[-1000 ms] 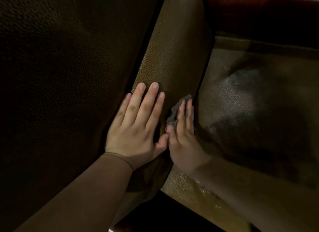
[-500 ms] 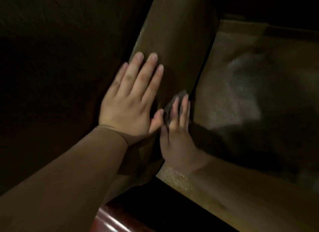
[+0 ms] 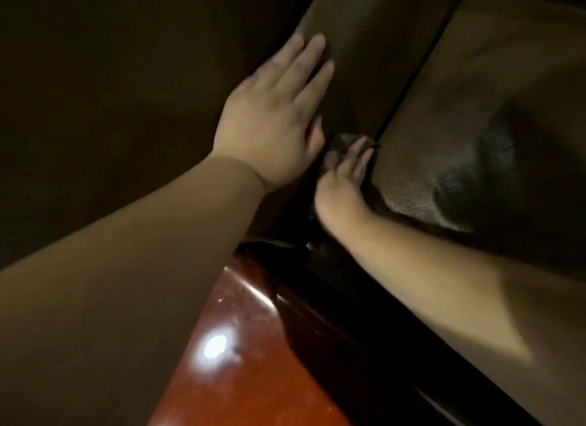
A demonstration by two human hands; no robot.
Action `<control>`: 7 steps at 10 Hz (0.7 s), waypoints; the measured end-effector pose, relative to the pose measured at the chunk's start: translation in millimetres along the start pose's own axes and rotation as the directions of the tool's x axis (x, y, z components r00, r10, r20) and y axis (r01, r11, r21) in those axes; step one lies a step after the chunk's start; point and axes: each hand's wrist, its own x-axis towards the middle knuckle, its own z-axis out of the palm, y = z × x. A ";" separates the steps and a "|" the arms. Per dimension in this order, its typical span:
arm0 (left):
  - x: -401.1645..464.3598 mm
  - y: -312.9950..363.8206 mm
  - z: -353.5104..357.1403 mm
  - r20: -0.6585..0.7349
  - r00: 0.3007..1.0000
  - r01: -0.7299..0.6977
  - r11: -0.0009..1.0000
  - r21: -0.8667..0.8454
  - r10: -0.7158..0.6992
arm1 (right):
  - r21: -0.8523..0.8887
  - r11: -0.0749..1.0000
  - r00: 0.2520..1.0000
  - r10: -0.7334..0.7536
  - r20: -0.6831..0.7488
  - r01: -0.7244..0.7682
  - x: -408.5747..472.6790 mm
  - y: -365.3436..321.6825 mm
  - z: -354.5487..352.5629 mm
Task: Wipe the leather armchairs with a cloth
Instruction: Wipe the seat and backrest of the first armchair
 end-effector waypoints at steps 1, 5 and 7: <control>-91.2 -7.0 -3.9 0.006 0.992 -0.129 0.991 0.027 0.129 | -0.028 0.989 0.987 0.143 -0.078 -0.145 23.9 -18.6 -5.8; -165.4 -15.4 21.3 -0.057 0.986 -0.158 0.987 0.039 0.160 | 0.198 0.953 0.960 0.254 -0.114 -0.229 -53.1 -42.0 59.2; -170.4 -14.5 18.7 -0.052 0.986 -0.155 0.987 0.036 0.157 | 0.359 0.833 0.907 0.395 0.148 -0.421 -78.4 -67.1 56.9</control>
